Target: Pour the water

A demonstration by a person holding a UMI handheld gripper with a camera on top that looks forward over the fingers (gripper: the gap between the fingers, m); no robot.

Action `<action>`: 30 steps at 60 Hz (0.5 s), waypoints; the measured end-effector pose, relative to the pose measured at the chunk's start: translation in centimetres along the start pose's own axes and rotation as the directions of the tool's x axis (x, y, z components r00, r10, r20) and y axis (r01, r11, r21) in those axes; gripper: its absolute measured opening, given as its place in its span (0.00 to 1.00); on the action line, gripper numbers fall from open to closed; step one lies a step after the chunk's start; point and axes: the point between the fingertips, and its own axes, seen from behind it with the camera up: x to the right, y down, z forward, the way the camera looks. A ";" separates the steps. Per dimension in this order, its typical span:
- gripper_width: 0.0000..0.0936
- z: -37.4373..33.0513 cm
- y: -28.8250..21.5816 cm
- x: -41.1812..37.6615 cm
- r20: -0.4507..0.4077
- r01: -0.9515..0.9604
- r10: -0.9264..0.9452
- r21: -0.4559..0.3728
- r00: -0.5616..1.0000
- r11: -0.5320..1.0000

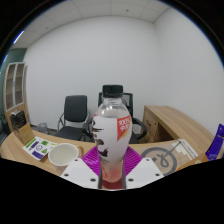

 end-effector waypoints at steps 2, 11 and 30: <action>0.28 0.2 0.7 -0.2 0.006 -0.007 0.008 -0.006 1.000 1.000; 0.28 0.9 3.4 0.5 0.007 -0.033 0.033 -0.003 0.999 0.999; 0.58 0.3 4.1 0.8 -0.010 0.025 -0.025 -0.041 1.000 0.999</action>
